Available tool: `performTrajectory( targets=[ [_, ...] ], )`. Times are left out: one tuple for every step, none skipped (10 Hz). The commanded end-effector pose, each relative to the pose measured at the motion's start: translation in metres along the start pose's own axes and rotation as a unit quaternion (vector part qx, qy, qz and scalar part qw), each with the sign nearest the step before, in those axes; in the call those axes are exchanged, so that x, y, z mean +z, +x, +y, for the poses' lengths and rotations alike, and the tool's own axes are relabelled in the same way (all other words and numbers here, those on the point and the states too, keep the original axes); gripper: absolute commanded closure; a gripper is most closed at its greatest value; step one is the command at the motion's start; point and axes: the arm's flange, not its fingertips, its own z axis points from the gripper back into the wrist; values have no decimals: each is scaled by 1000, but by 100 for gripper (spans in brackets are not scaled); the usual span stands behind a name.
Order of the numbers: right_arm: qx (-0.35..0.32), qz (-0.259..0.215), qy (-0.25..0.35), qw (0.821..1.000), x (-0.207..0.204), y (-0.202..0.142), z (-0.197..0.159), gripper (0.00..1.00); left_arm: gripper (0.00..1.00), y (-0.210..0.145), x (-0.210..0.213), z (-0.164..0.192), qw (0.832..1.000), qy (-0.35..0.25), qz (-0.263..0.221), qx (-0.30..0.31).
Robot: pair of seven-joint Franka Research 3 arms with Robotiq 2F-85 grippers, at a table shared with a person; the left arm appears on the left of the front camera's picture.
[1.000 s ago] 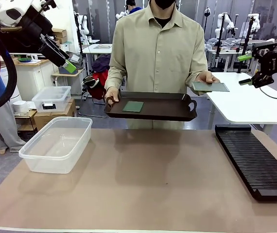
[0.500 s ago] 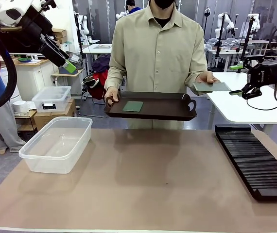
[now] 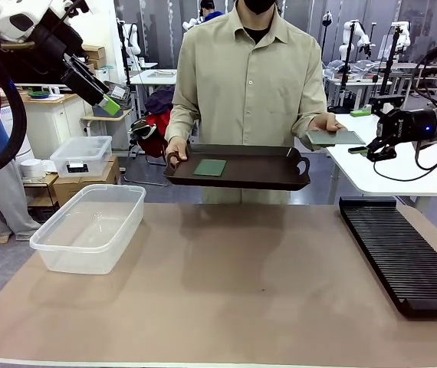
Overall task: Sort PCBs into racks and boxes based on the side picked up.
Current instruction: Pick up the Blank PCB handed by the Human.
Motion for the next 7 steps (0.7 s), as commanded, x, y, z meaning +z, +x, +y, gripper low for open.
performTrajectory(
  targets=[
    [28,21,18,999,2,8,-1,71,0,-1,-1,0,1000,3,4,0],
    [33,21,22,999,2,10,-3,100,0,-1,-1,0,1000,3,4,0],
    [38,20,26,999,4,12,-3,100,0,-1,-1,0,1000,3,4,0],
    [42,16,28,999,5,14,-3,84,0,-1,-1,0,1000,3,4,0],
    [46,13,33,998,6,17,-5,94,0,-1,-1,0,1000,3,4,0],
    [45,16,37,998,6,18,-5,100,0,-1,-1,0,1000,3,4,0],
    [42,21,41,998,7,18,-5,100,0,-1,-1,0,1000,3,4,0]
  ],
)
